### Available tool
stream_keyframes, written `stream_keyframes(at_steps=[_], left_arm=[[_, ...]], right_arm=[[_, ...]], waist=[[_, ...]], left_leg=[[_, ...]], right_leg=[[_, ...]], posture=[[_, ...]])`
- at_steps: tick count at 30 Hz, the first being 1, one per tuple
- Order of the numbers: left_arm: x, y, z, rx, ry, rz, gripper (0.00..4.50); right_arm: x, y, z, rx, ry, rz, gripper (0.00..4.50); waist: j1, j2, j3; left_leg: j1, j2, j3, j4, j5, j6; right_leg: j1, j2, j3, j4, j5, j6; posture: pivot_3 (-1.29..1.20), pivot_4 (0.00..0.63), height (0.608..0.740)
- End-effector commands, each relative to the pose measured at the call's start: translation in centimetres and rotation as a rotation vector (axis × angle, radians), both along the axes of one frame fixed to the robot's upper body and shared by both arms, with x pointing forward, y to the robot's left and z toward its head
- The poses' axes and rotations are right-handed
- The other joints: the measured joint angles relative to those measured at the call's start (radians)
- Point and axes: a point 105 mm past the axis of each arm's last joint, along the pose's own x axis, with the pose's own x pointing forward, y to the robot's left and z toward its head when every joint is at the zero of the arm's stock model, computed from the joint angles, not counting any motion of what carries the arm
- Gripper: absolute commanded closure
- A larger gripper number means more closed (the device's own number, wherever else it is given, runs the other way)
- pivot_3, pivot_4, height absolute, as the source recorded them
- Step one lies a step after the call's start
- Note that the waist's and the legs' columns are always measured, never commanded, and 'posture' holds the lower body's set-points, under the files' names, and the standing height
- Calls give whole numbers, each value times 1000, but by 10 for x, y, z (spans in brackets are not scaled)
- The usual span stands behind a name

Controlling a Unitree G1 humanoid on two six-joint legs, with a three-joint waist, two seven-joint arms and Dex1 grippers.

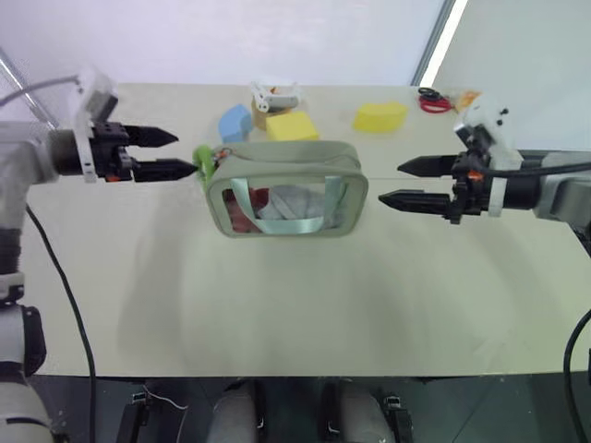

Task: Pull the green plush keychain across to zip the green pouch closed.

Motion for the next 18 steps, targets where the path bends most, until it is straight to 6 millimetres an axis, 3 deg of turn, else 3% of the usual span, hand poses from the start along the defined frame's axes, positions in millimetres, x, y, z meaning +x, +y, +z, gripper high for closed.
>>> stream_keyframes(at_steps=[1,6,10,13,18], left_arm=[[0,3,15,14,-84,19,0],[-8,-1,18,-20,-28,-21,0],[-20,-8,2,38,24,-89,0],[-28,-14,5,40,31,-126,0],[-19,-8,4,40,-2,-62,0]], right_arm=[[-4,-1,8,-15,-46,8,554],[-3,-3,9,-33,-57,3,554],[7,-1,13,-52,-119,-11,554],[15,4,16,-56,-150,12,554],[33,16,10,-67,-161,59,554]], waist=[[0,0,0],[1,0,0],[-1,0,0],[-2,0,0],[-2,0,0]], left_leg=[[0,0,0,0,0,0],[0,0,0,0,0,0],[0,0,0,0,0,0],[0,0,0,0,0,-1],[0,0,0,0,1,-1]], right_leg=[[0,0,0,0,0,0],[0,0,0,1,0,0],[0,0,0,1,0,0],[-2,0,1,3,0,0],[-3,0,1,5,0,0]], posture=[[0,150,740],[0,150,740],[0,150,740],[0,150,740],[0,150,740]])
